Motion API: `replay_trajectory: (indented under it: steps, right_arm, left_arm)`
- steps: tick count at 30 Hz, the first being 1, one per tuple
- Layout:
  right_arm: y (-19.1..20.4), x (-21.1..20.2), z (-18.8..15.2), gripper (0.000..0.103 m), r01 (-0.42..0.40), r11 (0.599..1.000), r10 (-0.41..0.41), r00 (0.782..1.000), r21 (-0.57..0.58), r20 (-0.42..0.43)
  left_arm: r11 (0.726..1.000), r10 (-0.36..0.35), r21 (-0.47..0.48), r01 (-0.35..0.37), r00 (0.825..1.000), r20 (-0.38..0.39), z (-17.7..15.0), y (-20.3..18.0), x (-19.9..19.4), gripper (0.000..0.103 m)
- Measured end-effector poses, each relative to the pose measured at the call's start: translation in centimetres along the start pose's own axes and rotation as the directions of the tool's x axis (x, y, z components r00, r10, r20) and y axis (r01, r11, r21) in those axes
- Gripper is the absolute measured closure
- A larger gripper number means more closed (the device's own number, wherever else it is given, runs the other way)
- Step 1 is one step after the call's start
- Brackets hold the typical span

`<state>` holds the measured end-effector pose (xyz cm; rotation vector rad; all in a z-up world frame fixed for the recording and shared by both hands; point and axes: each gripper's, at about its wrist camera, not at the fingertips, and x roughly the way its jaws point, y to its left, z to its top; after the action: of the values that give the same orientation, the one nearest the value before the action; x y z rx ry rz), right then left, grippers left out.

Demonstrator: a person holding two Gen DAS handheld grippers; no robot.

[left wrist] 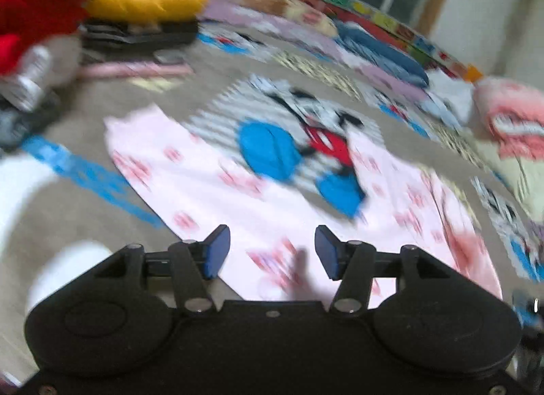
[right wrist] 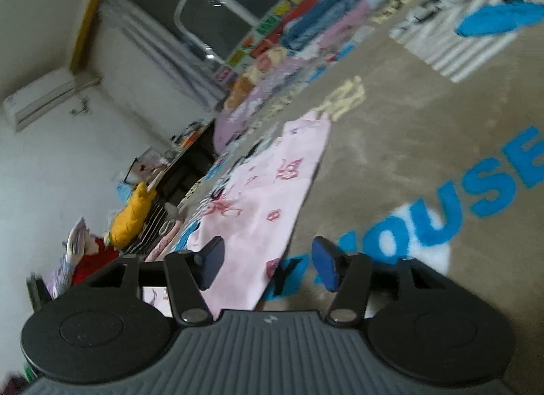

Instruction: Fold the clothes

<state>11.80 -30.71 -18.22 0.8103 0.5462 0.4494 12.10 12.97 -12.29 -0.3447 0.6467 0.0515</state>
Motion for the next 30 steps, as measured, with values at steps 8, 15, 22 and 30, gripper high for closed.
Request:
replay_trajectory:
  steps: [8,15,22,30]
  right_arm:
    - [-0.3,2.7,2.9,0.046,0.048,0.989,-0.041,0.998,0.143,-0.046]
    - [-0.6,7.5,6.7,0.046,0.092,0.99,-0.084,0.994,0.107,-0.075]
    - [-2.1,11.6,10.0,0.051,0.092,0.989,-0.084,0.994,0.113,-0.074]
    - [-2.4,13.9,11.6,0.08,0.114,0.989,-0.107,0.992,0.092,-0.074]
  left_arm:
    - [0.981,-0.129,-0.14,0.134,0.991,0.04,-1.1,0.3,-1.3,0.049]
    - [0.986,-0.142,-0.095,0.14,0.99,-0.011,-1.5,-0.8,-0.2,0.041]
    - [0.966,-0.258,-0.028,0.257,0.965,-0.049,-1.5,-1.7,0.2,0.038]
    - [0.94,-0.34,-0.001,0.342,0.936,-0.093,-1.6,-2.8,0.5,0.038]
